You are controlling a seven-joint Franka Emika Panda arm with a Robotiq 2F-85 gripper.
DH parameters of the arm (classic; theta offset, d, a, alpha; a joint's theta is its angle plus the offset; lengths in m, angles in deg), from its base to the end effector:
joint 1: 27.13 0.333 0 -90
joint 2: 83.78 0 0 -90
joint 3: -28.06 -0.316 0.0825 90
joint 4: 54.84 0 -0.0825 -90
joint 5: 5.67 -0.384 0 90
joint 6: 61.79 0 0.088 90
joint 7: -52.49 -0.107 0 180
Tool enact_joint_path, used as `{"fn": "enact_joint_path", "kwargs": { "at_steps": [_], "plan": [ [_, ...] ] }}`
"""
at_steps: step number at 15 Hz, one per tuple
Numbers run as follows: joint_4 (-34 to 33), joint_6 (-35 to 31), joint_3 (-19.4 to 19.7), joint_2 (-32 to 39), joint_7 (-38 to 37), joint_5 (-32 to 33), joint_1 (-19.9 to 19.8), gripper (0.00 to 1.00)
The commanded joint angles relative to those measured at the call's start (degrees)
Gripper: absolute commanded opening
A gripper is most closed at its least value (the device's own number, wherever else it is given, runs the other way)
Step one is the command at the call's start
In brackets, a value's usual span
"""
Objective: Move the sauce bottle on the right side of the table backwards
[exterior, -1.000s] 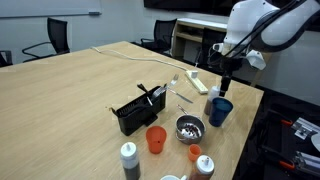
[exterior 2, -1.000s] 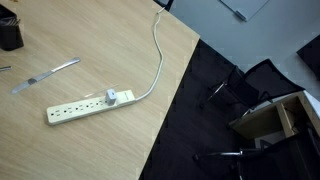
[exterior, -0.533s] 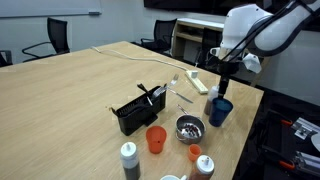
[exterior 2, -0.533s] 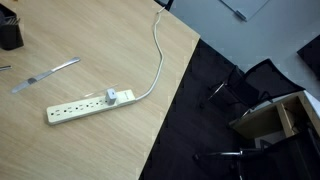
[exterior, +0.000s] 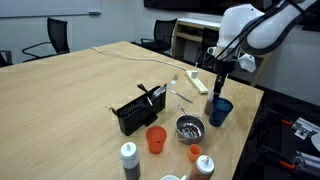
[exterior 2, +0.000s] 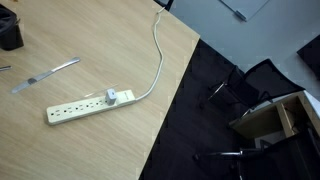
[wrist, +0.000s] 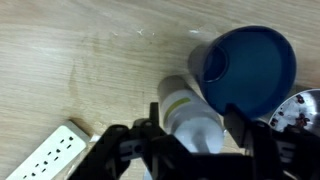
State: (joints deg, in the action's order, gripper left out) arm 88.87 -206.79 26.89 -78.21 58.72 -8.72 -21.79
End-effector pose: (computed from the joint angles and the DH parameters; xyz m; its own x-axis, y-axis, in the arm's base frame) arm 0.4567 0.0517 0.2383 0.9815 0.1775 -0.0717 0.1752 -0.9838 -0.0372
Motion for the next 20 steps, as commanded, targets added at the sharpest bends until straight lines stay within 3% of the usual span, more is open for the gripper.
{"fn": "enact_joint_path", "kwargs": {
  "at_steps": [1,3,12,16,20],
  "plan": [
    [-1.2,-0.2,-1.0,0.9,0.3,-1.5,-1.3,0.38],
    [-1.4,-0.1,-0.9,0.9,0.1,-1.6,-1.3,0.27],
    [-7.0,3.0,-0.1,-1.2,-10.1,5.4,-0.7,0.27],
    [-13.3,3.5,-0.3,-2.2,-19.3,13.0,0.2,0.27],
    [-19.2,-0.5,-0.7,-1.4,-31.3,22.1,1.2,0.27]
  ]
}}
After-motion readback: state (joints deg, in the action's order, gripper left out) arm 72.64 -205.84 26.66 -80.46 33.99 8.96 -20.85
